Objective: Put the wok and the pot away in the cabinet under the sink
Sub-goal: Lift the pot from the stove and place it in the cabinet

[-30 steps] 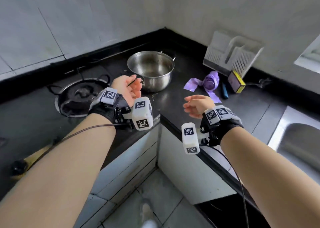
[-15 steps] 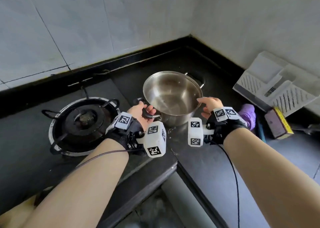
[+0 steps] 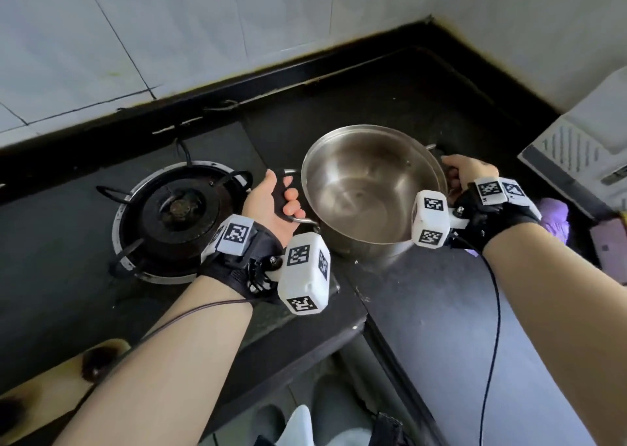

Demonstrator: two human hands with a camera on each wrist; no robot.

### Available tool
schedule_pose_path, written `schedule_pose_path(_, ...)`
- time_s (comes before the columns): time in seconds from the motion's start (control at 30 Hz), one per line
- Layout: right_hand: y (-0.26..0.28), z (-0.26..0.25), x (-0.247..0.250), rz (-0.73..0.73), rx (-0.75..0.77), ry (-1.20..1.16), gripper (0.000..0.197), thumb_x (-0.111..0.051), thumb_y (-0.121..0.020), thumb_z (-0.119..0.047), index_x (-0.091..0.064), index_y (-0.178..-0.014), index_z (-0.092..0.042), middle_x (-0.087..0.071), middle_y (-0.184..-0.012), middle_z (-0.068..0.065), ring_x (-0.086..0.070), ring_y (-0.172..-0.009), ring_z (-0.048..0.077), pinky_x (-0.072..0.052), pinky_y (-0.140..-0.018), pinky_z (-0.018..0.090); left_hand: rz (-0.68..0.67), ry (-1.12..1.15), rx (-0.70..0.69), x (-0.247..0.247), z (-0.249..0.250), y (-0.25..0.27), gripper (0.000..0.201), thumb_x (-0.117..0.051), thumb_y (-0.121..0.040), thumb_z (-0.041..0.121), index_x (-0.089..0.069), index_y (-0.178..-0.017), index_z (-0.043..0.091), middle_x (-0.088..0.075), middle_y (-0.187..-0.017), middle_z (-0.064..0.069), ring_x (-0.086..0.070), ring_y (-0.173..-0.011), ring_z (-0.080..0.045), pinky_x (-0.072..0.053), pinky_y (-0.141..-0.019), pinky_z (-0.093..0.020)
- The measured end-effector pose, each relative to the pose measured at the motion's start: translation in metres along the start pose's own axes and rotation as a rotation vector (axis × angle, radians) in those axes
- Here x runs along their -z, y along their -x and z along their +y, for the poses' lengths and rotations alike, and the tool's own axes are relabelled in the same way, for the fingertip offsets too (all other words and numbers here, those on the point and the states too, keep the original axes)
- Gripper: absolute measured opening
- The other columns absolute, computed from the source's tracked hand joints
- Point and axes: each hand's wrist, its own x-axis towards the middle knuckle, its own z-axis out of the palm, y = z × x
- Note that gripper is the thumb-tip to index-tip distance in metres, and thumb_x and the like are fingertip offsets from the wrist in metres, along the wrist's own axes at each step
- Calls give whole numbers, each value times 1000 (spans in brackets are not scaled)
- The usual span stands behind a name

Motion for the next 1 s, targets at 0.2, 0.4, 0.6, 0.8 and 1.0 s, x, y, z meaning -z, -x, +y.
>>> schedule_pose_path(0.2,75,43,33,-11,81,-134,26,-65,-73,-15,-43,-61,-21,-40,-26,-9,-31,-24,6,-25,-33,8,-92,-1,-42,47,-7,63,41,-31,-97,45,-46,-72,15,-40,-37,8,-28,-22,-6,-24,-33,-12)
schedule_pose_path(0.4,194,118,67,44,130,-221,11,-58,-74,-8,-52,-66,-14,-37,-28,-9,-27,-23,6,-22,-35,9,-102,-84,-42,123,-30,141,40,-32,-97,44,-46,-71,17,-40,-36,10,-27,-21,-3,-23,-31,-12)
schedule_pose_path(0.6,290,196,92,88,58,-263,23,-58,-74,-8,-66,-95,-11,-37,-27,-8,-28,-22,5,-22,-34,11,29,-145,-30,188,-57,208,36,-35,-97,38,-47,-71,17,-43,-35,8,-27,-21,-3,-21,-29,-12)
schedule_pose_path(0.8,345,251,122,120,-61,-280,9,-57,-76,-8,-67,-75,-6,-39,-29,-8,-29,-23,5,-22,-33,12,69,-186,-14,223,-86,251,35,-38,-95,37,-48,-67,19,-41,-38,9,-26,-23,-3,-20,-28,-13)
schedule_pose_path(1.0,363,352,182,160,-231,-270,18,-58,-76,-9,-57,-59,-14,-42,-33,-5,-30,-24,5,-21,-32,13,94,-371,151,263,-160,271,29,-36,-93,35,-45,-70,20,-41,-36,10,-27,-20,-4,-21,-29,-13)
